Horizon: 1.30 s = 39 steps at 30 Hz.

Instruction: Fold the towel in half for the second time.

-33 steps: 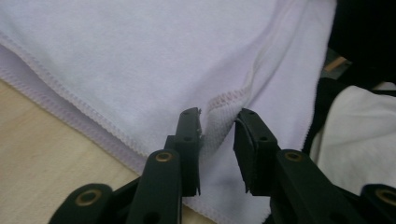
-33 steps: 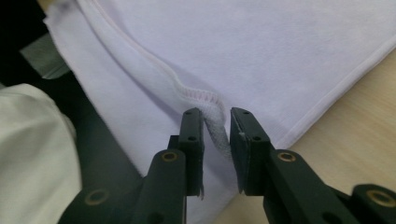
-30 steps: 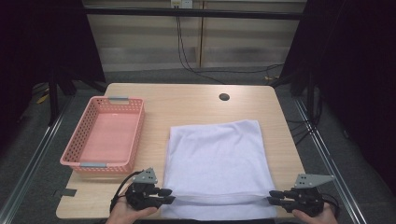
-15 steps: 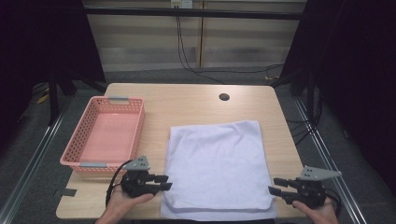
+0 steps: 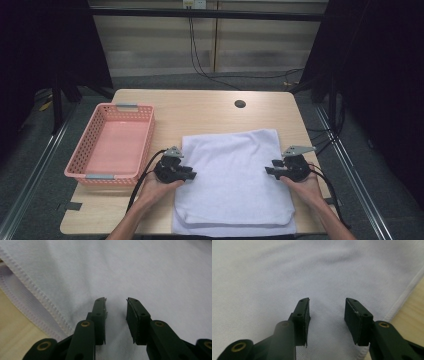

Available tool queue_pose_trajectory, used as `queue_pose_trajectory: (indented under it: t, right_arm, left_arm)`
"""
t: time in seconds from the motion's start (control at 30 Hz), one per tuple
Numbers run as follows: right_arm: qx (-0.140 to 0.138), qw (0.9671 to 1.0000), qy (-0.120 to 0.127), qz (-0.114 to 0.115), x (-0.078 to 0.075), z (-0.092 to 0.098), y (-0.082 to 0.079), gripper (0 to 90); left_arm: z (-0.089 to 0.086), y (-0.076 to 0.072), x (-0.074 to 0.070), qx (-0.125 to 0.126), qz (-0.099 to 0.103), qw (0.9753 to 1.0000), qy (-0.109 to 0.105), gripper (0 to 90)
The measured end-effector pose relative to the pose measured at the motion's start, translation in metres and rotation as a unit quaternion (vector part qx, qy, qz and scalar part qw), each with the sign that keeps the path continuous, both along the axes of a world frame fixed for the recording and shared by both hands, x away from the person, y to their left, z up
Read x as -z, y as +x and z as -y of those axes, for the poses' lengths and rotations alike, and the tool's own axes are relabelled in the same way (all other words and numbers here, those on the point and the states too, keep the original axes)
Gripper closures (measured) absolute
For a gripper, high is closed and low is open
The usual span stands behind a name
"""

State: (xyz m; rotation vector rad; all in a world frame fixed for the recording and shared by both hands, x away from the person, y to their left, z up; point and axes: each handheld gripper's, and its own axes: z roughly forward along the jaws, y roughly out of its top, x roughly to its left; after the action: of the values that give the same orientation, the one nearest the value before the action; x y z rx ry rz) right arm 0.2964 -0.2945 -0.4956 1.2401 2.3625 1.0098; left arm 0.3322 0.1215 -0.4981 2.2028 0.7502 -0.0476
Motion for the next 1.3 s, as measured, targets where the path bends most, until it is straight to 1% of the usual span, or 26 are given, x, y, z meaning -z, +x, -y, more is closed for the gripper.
queue_pose_trajectory:
  t: [0.1, 0.23, 0.33, 0.43, 0.47, 0.5, 0.57, 0.6, 0.63, 0.67, 0.7, 0.73, 0.77, 0.83, 0.87, 0.9, 0.93, 0.97, 1.0, 1.03, 1.1, 1.13, 1.17, 1.2, 1.23, 1.3]
  right_arm:
    - [-0.005, 0.9999, -0.009, -0.008, 0.003, -0.001, -0.008, 55.3]
    - [-0.014, 0.9998, -0.005, -0.016, 0.001, 0.003, -0.029, 56.2]
    - [-0.025, 0.9995, -0.009, -0.016, 0.001, 0.002, -0.047, 56.3]
    - [-0.031, 0.9992, -0.011, -0.023, -0.001, 0.000, -0.060, 56.3]
    - [-0.033, 0.9991, -0.011, -0.025, -0.001, 0.000, -0.065, 56.3]
    - [-0.038, 0.9988, -0.009, -0.030, -0.002, 0.000, -0.069, 56.4]
    - [-0.043, 0.9983, -0.006, -0.039, -0.004, 0.001, -0.078, 57.2]
    - [-0.046, 0.9980, -0.004, -0.044, -0.005, 0.001, -0.081, 60.1]
    - [-0.050, 0.9978, -0.006, -0.044, -0.006, 0.002, -0.083, 61.8]
    - [-0.049, 0.9980, -0.005, -0.039, -0.008, 0.003, -0.083, 64.2]
    - [-0.047, 0.9984, -0.001, -0.033, -0.010, 0.005, -0.081, 64.7]
    - [-0.034, 0.9992, 0.005, -0.022, -0.014, 0.008, -0.076, 68.2]
    - [-0.020, 0.9997, 0.016, -0.001, -0.020, 0.014, -0.068, 70.9]
    - [0.000, 0.9995, 0.021, 0.022, -0.028, 0.022, -0.055, 74.7]
    - [0.008, 0.9993, 0.024, 0.026, -0.031, 0.026, -0.048, 76.4]
    - [0.019, 0.9989, 0.026, 0.033, -0.034, 0.031, -0.035, 77.3]
    - [0.028, 0.9985, 0.028, 0.039, -0.035, 0.035, -0.022, 77.4]
    - [0.034, 0.9982, 0.032, 0.039, -0.035, 0.038, -0.014, 77.2]
    - [0.040, 0.9980, 0.033, 0.037, -0.035, 0.040, -0.003, 75.9]
    - [0.043, 0.9978, 0.035, 0.035, -0.034, 0.041, 0.005, 75.1]
    - [0.052, 0.9979, 0.027, 0.028, -0.028, 0.041, 0.026, 70.6]
    - [0.053, 0.9980, 0.024, 0.025, -0.025, 0.040, 0.034, 67.3]
    - [0.054, 0.9980, 0.025, 0.023, -0.023, 0.038, 0.039, 64.1]
    - [0.053, 0.9981, 0.023, 0.020, -0.019, 0.035, 0.045, 60.9]
    - [0.053, 0.9982, 0.019, 0.020, -0.017, 0.034, 0.048, 57.9]
    - [0.049, 0.9985, 0.022, 0.012, -0.009, 0.031, 0.054, 53.9]
  left_arm:
    - [-0.007, -0.013, 0.000, 0.007, 0.001, 1.0000, 0.002, 69.5]
    - [-0.014, -0.027, 0.000, 0.011, -0.019, 0.9997, -0.008, 69.6]
    - [-0.015, -0.043, -0.002, 0.026, -0.015, 0.9995, 0.000, 70.3]
    - [-0.016, -0.059, -0.003, 0.031, -0.021, 0.9993, 0.004, 70.2]
    - [-0.016, -0.063, -0.004, 0.039, -0.024, 0.9989, 0.009, 70.2]
    - [-0.016, -0.069, -0.006, 0.045, -0.025, 0.9985, 0.016, 70.2]
    - [-0.016, -0.078, -0.007, 0.054, -0.026, 0.9981, 0.015, 68.5]
    - [-0.017, -0.078, -0.009, 0.057, -0.023, 0.9980, 0.015, 68.5]
    - [-0.019, -0.075, -0.013, 0.048, -0.017, 0.9987, 0.002, 68.3]
    - [-0.020, -0.071, -0.015, 0.043, -0.019, 0.9988, -0.012, 68.2]
    - [-0.020, -0.064, -0.017, 0.031, -0.011, 0.9993, -0.018, 67.7]
    - [-0.020, -0.054, -0.021, 0.017, -0.001, 0.9996, -0.023, 67.5]
    - [-0.019, -0.044, -0.023, 0.008, 0.003, 0.9996, -0.027, 67.5]
    - [-0.015, -0.030, -0.024, -0.009, -0.001, 0.9993, -0.036, 67.5]
    - [-0.012, -0.019, -0.025, -0.006, 0.004, 0.9993, -0.038, 67.5]
    - [-0.008, -0.008, -0.025, -0.010, 0.014, 0.9994, -0.030, 67.6]
    - [-0.007, -0.001, -0.025, -0.020, 0.015, 0.9992, -0.030, 68.0]
    - [-0.007, -0.001, -0.025, -0.020, 0.015, 0.9992, -0.030, 68.8]
    - [-0.006, 0.015, -0.024, -0.034, 0.011, 0.9985, -0.042, 68.9]
    - [-0.005, 0.026, -0.024, -0.046, 0.017, 0.9980, -0.039, 69.0]
    - [-0.006, 0.041, -0.024, -0.068, 0.014, 0.9960, -0.056, 69.6]
    - [-0.004, 0.046, -0.023, -0.074, 0.010, 0.9957, -0.055, 69.9]
    - [-0.003, 0.053, -0.022, -0.071, 0.018, 0.9966, -0.038, 69.8]
    - [-0.002, 0.057, -0.020, -0.078, 0.018, 0.9964, -0.029, 69.8]
    - [-0.001, 0.062, -0.015, -0.090, 0.009, 0.9956, -0.023, 69.2]
    - [0.001, 0.066, -0.007, -0.096, 0.004, 0.9953, -0.005, 68.5]
